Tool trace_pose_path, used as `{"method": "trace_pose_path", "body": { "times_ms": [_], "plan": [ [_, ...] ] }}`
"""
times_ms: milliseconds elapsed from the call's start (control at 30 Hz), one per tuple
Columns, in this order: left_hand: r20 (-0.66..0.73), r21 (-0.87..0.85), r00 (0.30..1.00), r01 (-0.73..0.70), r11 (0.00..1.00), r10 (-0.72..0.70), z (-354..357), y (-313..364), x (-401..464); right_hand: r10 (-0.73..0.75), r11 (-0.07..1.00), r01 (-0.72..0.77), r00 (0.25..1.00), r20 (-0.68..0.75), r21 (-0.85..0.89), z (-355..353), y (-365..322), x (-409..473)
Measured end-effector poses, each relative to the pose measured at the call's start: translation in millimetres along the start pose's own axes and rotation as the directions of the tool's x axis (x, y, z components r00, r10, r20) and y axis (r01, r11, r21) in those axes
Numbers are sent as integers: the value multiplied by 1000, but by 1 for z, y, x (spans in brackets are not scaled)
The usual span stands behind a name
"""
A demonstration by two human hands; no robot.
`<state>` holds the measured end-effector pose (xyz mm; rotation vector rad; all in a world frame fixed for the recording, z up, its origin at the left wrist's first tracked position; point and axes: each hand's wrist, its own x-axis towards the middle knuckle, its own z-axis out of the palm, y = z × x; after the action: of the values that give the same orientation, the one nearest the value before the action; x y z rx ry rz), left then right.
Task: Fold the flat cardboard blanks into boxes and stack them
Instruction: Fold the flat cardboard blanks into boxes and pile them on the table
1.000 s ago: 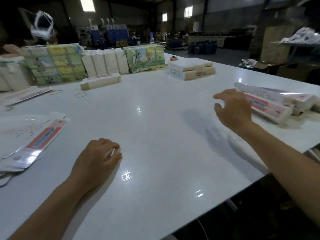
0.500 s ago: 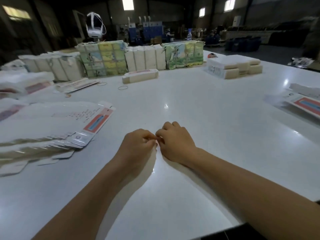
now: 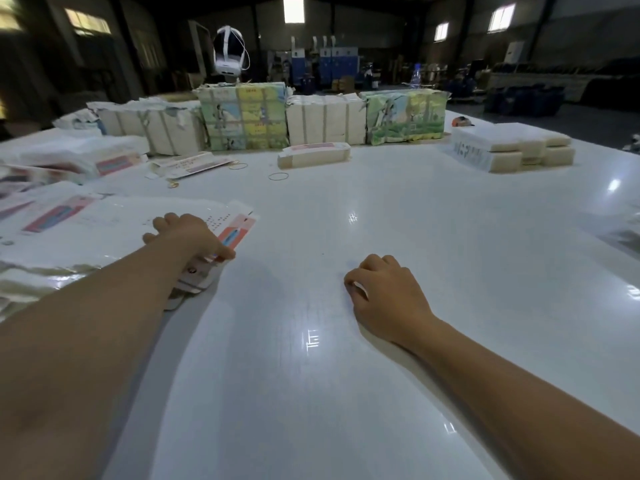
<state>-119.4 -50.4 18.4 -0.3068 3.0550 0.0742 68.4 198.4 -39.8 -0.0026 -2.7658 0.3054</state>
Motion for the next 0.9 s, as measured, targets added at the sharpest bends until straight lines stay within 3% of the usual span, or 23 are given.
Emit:
{"method": "trace_pose_path", "body": {
  "times_ms": [133, 267, 333, 500, 567, 600, 633, 700, 733, 767, 800, 900],
  "plan": [
    [-31, -22, 998, 53, 998, -54, 1, 13, 5, -3, 1000, 3, 1000, -9, 20, 0, -1, 0],
    [-96, -72, 993, -81, 994, 74, 9, 22, -1, 5, 1000, -5, 1000, -10, 21, 0, -3, 1],
    [-56, -158, 989, -145, 977, 138, 12, 20, -8, 11, 1000, -11, 1000, 3, 24, 0, -3, 1],
    [102, -587, 903, -285, 758, 418, 25, 39, -65, 45, 994, -49, 998, 46, 94, -3, -2, 4],
    [109, -647, 839, -347, 679, 533, 26, 49, -93, 126, 955, -132, 991, 39, 264, -7, 0, 5],
    [100, -659, 808, -384, 647, 581, 25, 52, -103, 209, 889, -197, 978, 18, 414, -11, 1, 4],
    [89, -658, 777, -424, 622, 623, 25, 54, -112, 323, 758, -267, 946, 14, 595, -15, 3, 4],
    [62, -590, 747, -507, 628, 662, 28, 54, -125, 529, 265, -324, 836, 144, 908, -28, 6, 4],
    [42, -507, 751, -552, 662, 659, 31, 53, -129, 559, 7, -303, 791, 248, 953, -33, 7, 4],
    [17, -414, 753, -593, 690, 658, 35, 52, -132, 554, -153, -281, 769, 318, 947, -36, 9, 3],
    [-10, -341, 750, -624, 703, 661, 38, 52, -135, 538, -191, -290, 768, 347, 938, -38, 9, 2],
    [-86, -257, 735, -668, 698, 672, 43, 50, -142, 529, 14, -351, 797, 291, 936, -35, 4, 1]
  ]
}}
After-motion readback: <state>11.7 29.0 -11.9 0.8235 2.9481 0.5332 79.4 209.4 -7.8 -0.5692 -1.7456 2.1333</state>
